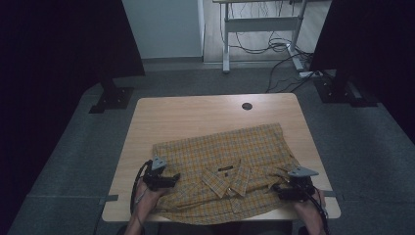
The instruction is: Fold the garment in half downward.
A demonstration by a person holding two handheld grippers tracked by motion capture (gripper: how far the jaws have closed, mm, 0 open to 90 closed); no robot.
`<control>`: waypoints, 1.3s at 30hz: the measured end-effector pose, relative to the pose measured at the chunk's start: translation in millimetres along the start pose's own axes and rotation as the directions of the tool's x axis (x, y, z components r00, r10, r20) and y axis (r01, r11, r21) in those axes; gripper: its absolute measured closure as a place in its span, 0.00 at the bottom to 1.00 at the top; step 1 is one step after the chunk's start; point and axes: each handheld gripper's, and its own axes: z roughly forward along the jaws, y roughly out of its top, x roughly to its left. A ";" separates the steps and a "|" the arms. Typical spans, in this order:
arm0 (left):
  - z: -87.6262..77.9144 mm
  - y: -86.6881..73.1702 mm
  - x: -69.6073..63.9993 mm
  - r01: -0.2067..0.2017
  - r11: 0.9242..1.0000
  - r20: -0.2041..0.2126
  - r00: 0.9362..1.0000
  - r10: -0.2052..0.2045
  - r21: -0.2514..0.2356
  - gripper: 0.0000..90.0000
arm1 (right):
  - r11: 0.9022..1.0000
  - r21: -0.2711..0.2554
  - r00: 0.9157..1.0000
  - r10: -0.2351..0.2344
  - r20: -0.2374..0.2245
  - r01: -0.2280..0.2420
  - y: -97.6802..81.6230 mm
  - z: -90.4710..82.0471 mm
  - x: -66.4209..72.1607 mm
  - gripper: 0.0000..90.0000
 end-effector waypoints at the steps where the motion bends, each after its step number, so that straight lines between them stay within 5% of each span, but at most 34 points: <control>1: 1.2 1.0 -1.7 0.001 1.000 -0.001 1.000 -0.001 -0.001 0.20 | 1.000 -0.003 1.000 0.001 0.000 -0.001 0.9 1.2 -3.7 0.13; 15: 34.4 30.6 -10.2 0.034 0.999 -0.025 0.999 -0.034 0.001 0.20 | 1.000 -0.025 1.000 0.020 0.015 -0.020 21.3 25.6 -57.3 0.16; 21: 35.2 32.2 -9.4 0.023 1.000 -0.023 0.999 -0.023 -0.001 0.20 | 0.999 -0.026 1.000 0.020 0.019 -0.019 24.5 28.9 -61.5 0.16; 30: -1.0 39.9 -0.1 0.035 0.998 -0.033 0.999 -0.037 -0.052 0.24 | 0.998 -0.070 0.999 -0.006 0.036 0.009 27.9 9.1 -47.6 0.14; 39: -40.9 28.7 14.3 0.059 0.994 -0.053 0.997 -0.064 -0.096 0.22 | 0.994 -0.105 1.000 -0.024 0.010 0.025 33.0 -17.1 -29.5 0.13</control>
